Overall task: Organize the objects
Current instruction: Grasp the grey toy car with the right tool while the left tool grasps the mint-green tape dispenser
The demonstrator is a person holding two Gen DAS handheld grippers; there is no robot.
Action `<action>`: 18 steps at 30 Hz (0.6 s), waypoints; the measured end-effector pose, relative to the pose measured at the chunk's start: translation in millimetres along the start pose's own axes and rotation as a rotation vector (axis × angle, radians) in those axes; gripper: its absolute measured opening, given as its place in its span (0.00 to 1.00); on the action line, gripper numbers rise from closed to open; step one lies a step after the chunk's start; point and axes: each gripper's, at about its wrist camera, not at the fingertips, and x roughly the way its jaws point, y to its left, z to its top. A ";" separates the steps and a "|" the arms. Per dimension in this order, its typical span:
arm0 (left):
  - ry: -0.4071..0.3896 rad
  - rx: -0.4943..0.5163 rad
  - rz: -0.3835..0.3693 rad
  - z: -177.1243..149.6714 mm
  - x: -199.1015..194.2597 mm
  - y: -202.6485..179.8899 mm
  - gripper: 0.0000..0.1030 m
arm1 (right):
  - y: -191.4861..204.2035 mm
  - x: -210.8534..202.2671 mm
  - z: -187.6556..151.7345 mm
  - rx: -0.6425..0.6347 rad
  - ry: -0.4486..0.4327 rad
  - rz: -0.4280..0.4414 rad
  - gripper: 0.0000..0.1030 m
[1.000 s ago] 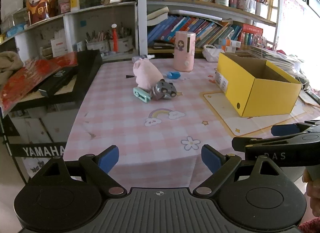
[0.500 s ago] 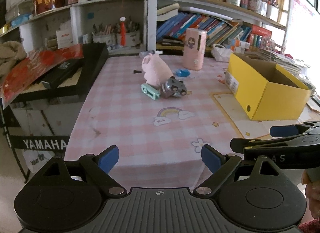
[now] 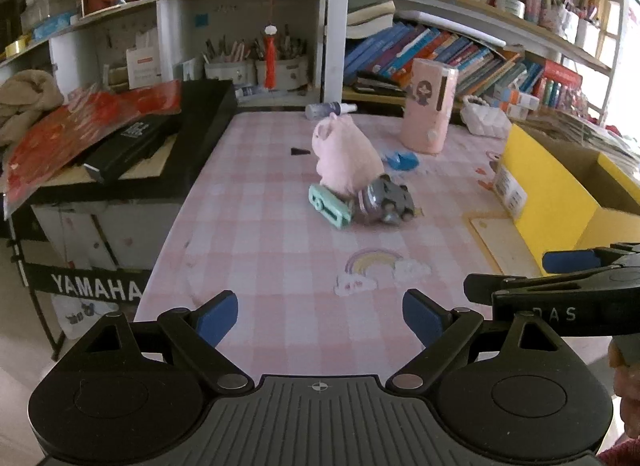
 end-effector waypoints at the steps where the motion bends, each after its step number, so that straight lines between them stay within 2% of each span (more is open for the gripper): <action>1: -0.001 -0.005 -0.001 3.7 4.1 -0.4 0.89 | -2.0 4.1 4.6 -0.003 0.000 0.003 0.88; 9: 0.003 -0.015 0.026 28.7 33.7 -4.6 0.88 | -11.6 31.9 37.4 -0.039 -0.024 0.035 0.85; 18: 0.026 -0.036 0.099 46.5 58.8 2.3 0.88 | -17.0 75.8 66.6 -0.040 0.006 0.100 0.81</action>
